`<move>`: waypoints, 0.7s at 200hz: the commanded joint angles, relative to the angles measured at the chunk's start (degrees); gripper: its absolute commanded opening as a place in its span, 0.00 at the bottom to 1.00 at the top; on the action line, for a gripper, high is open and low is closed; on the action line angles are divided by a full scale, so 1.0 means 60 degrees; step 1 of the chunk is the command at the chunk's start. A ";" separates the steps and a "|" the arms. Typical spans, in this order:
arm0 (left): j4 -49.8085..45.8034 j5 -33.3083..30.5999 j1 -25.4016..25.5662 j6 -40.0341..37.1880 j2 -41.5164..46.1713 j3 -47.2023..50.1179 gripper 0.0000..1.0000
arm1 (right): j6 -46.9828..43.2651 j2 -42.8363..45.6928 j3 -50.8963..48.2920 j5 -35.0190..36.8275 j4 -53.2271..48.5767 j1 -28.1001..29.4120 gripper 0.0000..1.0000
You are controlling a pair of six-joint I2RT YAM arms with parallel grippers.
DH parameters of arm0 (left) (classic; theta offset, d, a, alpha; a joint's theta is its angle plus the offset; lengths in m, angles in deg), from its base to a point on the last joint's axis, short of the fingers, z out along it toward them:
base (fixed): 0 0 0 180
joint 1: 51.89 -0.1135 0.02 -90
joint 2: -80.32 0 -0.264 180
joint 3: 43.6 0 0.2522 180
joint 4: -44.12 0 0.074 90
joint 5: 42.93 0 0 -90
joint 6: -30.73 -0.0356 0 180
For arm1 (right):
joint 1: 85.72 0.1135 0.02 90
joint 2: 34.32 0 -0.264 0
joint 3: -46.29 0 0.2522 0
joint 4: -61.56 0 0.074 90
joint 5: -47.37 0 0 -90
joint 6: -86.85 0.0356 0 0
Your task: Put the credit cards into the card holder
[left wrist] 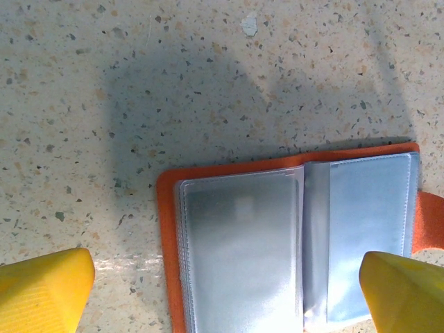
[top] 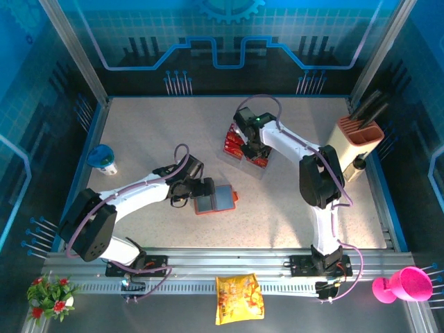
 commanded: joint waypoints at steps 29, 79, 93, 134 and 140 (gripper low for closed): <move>-0.0161 -0.0083 0.0060 -0.0098 -0.0060 -0.0138 0.99 | -0.0168 0.0072 -0.0486 -0.0116 0.0052 0.0149 0.19; -0.0137 -0.0068 0.0056 -0.0098 -0.0072 -0.0166 0.99 | -0.0316 0.0275 -0.0360 -0.0036 0.0027 0.0159 0.25; -0.0137 -0.0057 0.0059 -0.0102 -0.0060 -0.0177 0.99 | -0.0369 0.0304 -0.0259 0.0020 -0.0024 0.0157 0.26; -0.0137 -0.0054 0.0074 -0.0098 -0.0078 -0.0186 0.99 | -0.0429 0.0360 0.0006 -0.0009 -0.0120 0.0118 0.24; -0.0124 -0.0054 0.0075 -0.0098 -0.0080 -0.0182 0.99 | -0.0431 0.0360 0.0025 -0.0005 -0.0119 0.0120 0.24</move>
